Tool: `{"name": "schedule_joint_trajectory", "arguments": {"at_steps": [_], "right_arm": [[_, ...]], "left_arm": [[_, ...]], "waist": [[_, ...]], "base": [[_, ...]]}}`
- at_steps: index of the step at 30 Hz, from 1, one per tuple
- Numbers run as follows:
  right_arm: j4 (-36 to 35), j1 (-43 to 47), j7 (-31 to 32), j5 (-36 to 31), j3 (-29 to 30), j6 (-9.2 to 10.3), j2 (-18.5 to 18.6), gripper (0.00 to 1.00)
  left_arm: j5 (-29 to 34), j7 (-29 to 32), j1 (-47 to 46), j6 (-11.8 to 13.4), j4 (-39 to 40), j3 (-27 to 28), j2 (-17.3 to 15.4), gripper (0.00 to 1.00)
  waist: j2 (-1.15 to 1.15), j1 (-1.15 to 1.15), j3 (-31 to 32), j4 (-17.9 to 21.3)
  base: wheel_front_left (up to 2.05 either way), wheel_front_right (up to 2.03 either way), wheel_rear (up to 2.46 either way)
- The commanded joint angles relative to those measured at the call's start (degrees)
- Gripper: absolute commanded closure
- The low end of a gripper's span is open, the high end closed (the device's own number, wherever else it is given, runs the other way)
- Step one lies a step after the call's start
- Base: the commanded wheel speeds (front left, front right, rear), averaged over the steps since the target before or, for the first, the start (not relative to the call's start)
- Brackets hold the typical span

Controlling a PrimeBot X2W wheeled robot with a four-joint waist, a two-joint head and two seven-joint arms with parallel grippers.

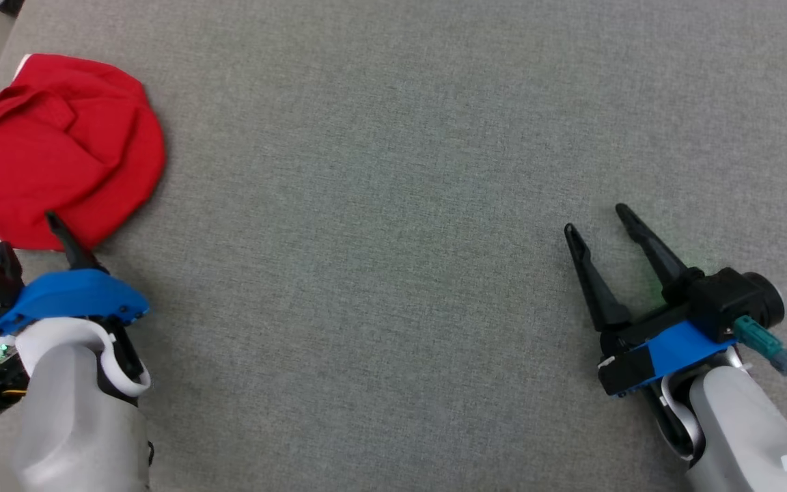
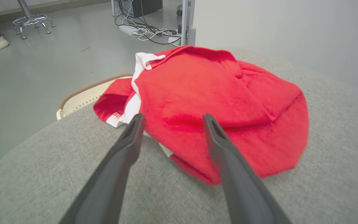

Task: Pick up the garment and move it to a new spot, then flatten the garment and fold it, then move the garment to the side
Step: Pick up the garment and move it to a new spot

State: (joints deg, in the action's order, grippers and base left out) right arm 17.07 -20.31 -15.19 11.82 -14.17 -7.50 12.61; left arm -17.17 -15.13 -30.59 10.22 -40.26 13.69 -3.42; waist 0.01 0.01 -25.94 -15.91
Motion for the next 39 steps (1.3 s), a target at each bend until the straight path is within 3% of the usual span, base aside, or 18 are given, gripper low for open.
{"name": "schedule_joint_trajectory", "arguments": {"at_steps": [1, 9, 10, 23, 27, 33, 39], "right_arm": [[0.36, -0.35, 0.12, 0.44, 0.59, 0.01, 1.44, 0.0], [0.42, -0.8, 0.15, 1.17, 0.7, 0.03, 2.75, 0.0], [0.51, -0.75, 0.15, 1.29, 0.82, 0.03, 2.87, 0.0], [2.17, -0.13, 0.07, 1.33, 3.31, 0.0, -1.49, 0.0], [3.48, 0.86, 0.07, 1.11, 4.16, 0.0, -3.72, 0.0], [4.81, 2.19, 0.08, 1.14, 5.31, 0.0, -6.44, 0.0], [5.67, 2.9, 0.07, 1.31, 5.66, 0.0, -8.26, 0.0]], "left_arm": [[0.01, 0.0, -2.31, -0.55, -1.92, 1.47, -0.72, 0.0], [1.23, 0.0, -6.26, -1.49, -8.78, 3.58, -1.41, 0.0], [2.01, 0.0, -7.05, -2.17, -9.58, 3.36, -1.69, 1.0], [6.59, -0.02, -8.14, -7.22, -0.47, 1.59, -0.66, 1.0], [9.05, -0.01, -7.72, -9.36, 2.93, -1.37, -0.2, 1.0], [11.76, -0.01, -8.08, -13.14, 4.9, -7.73, 0.29, 1.0], [12.09, -0.02, -8.1, -14.98, 4.85, -15.3, 0.58, 1.0]], "waist": [[-0.01, -0.01, -0.94, 0.39], [-0.01, -0.01, -2.45, 1.64], [-0.01, -0.01, -2.46, 1.81], [-0.01, -0.01, 3.71, 2.79], [-0.01, -0.01, 7.08, 4.27], [-0.01, -0.01, 11.34, 8.42], [-0.01, -0.01, 13.63, 15.38]], "base": [[0.0, 0.0, 0.0], [0.0, 0.0, 0.0], [0.0, 0.0, 0.0], [0.0, 0.0, 0.0], [0.0, 0.0, 0.0], [0.0, 0.0, 0.0], [0.0, 0.0, 0.0]]}}
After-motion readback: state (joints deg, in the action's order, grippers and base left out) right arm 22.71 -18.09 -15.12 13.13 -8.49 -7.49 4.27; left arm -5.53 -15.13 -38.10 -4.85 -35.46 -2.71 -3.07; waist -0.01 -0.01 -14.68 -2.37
